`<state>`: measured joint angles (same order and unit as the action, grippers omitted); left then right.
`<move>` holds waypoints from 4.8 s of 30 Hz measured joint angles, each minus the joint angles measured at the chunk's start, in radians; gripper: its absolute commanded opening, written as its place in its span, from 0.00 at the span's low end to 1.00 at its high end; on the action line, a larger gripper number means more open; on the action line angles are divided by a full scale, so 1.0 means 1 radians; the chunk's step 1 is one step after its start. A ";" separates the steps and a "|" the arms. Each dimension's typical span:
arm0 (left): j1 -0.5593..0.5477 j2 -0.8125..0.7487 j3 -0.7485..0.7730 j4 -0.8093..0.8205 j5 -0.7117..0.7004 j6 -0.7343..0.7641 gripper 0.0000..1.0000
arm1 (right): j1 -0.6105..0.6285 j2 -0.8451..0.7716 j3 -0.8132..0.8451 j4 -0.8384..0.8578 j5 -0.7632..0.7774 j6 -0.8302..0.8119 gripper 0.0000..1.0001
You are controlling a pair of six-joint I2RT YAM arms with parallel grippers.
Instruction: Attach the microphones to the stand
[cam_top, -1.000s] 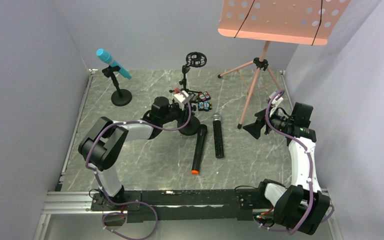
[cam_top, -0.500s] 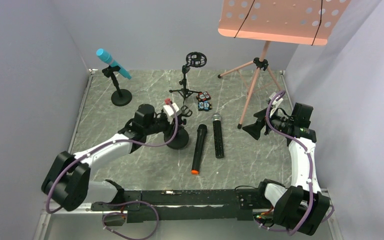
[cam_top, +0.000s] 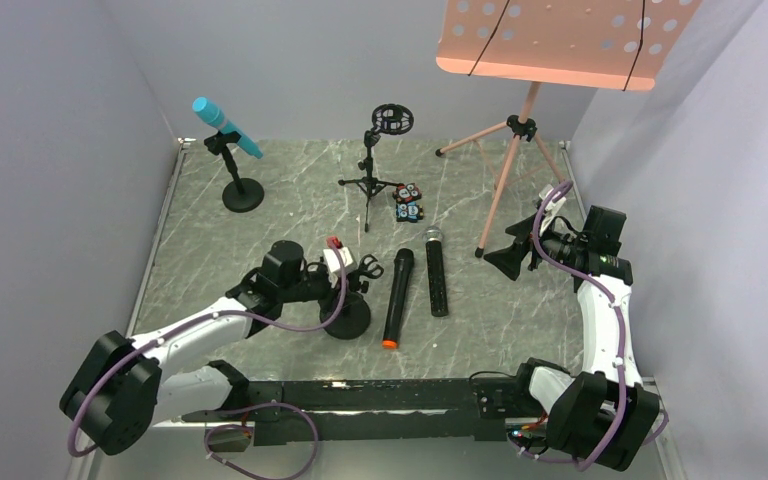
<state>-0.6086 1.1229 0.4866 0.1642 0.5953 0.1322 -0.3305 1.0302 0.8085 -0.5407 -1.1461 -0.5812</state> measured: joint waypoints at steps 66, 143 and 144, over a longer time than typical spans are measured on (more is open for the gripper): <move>-0.327 0.856 1.368 -0.956 -0.727 -0.468 0.95 | 0.000 0.013 0.006 -0.035 -0.016 -0.012 1.00; -0.290 0.492 0.895 -0.132 -0.564 -0.657 0.00 | 0.110 0.099 0.010 -0.049 -0.207 0.030 1.00; -0.292 0.494 0.883 -0.091 -0.560 -0.666 0.00 | 0.127 0.111 0.010 -0.048 -0.219 0.038 1.00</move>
<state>-0.9009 1.6169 1.3693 0.0731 0.0349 -0.5339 -0.2039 1.1408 0.8188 -0.5888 -1.3655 -0.5430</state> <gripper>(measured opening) 0.467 0.994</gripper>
